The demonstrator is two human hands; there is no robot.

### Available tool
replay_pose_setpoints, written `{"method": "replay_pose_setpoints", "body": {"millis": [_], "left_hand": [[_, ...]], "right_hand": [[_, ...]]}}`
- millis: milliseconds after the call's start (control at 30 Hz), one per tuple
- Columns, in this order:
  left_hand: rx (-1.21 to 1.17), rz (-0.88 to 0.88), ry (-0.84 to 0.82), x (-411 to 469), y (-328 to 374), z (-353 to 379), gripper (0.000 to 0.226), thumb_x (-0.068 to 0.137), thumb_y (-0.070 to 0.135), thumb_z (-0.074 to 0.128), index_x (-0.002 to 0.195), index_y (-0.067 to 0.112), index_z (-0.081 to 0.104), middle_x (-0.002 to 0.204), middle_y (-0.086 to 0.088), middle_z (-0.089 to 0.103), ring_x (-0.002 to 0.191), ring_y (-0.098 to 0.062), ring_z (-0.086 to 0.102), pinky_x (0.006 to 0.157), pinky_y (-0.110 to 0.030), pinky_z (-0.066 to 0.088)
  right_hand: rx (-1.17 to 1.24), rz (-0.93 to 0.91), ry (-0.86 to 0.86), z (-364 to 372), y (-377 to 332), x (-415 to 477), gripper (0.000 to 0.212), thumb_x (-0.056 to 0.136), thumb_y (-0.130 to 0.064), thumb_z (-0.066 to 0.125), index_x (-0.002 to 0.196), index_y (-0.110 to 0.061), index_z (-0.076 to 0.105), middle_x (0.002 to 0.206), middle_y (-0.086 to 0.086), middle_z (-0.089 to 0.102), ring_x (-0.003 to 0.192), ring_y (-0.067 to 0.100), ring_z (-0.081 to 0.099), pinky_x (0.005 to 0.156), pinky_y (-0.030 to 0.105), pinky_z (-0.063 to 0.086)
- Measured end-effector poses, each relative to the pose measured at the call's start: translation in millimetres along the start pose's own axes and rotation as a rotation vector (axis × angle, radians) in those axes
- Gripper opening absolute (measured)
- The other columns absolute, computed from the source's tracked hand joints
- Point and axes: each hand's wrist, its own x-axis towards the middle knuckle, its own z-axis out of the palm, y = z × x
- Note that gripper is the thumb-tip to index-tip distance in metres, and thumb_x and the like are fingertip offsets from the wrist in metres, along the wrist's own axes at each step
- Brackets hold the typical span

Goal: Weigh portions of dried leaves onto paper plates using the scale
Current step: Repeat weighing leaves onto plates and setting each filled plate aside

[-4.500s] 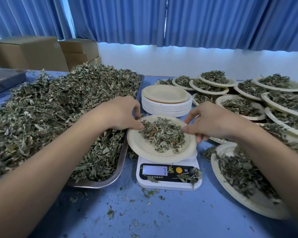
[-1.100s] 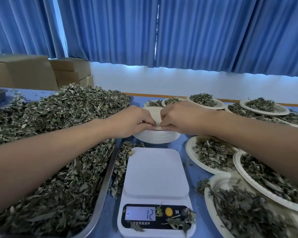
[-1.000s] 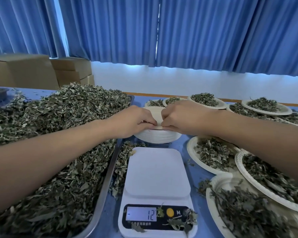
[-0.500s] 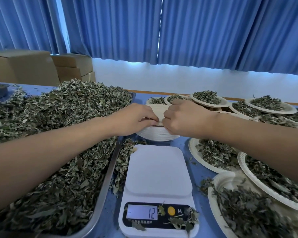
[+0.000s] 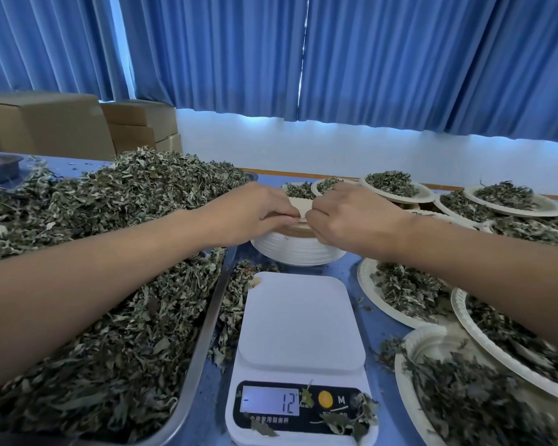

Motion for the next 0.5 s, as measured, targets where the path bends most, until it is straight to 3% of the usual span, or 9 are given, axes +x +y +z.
{"method": "replay_pose_setpoints", "body": {"millis": [133,200,333,500], "left_hand": [[0.294,0.096,0.055,3,3,-1,0.019,0.102,0.017,0.054,0.108,0.009,0.07,0.094,-0.005,0.066,0.087,-0.028,0.063,0.075,-0.046,0.053],[0.36,0.106,0.083,5,4,-2,0.017,0.098,0.012,0.055,0.107,0.007,0.068,0.094,-0.008,0.065,0.089,-0.031,0.063,0.075,-0.046,0.052],[0.384,0.109,0.148,4,7,-8,0.022,0.1,0.01,0.055,0.116,0.004,0.069,0.103,-0.013,0.068,0.097,-0.035,0.063,0.081,-0.049,0.05],[0.339,0.218,0.313,-17,34,-27,0.02,0.099,0.004,0.06,0.113,-0.004,0.071,0.098,-0.019,0.07,0.088,-0.038,0.066,0.073,-0.052,0.052]], "right_hand": [[0.215,0.186,-0.039,-6,0,3,0.012,0.078,0.003,0.071,0.086,-0.001,0.063,0.073,0.014,0.057,0.048,0.028,0.049,0.04,0.033,0.038],[0.229,0.307,-0.095,-6,3,4,0.014,0.089,-0.006,0.064,0.102,-0.006,0.062,0.088,0.01,0.058,0.055,0.028,0.043,0.045,0.032,0.031],[0.198,0.365,-0.242,-17,7,6,0.021,0.104,-0.023,0.043,0.117,-0.017,0.059,0.112,0.001,0.052,0.074,0.031,0.056,0.058,0.04,0.046],[0.136,0.392,-0.135,-62,-5,-8,0.019,0.1,-0.009,0.047,0.111,-0.013,0.062,0.112,0.003,0.055,0.078,0.03,0.056,0.054,0.038,0.045]]}}
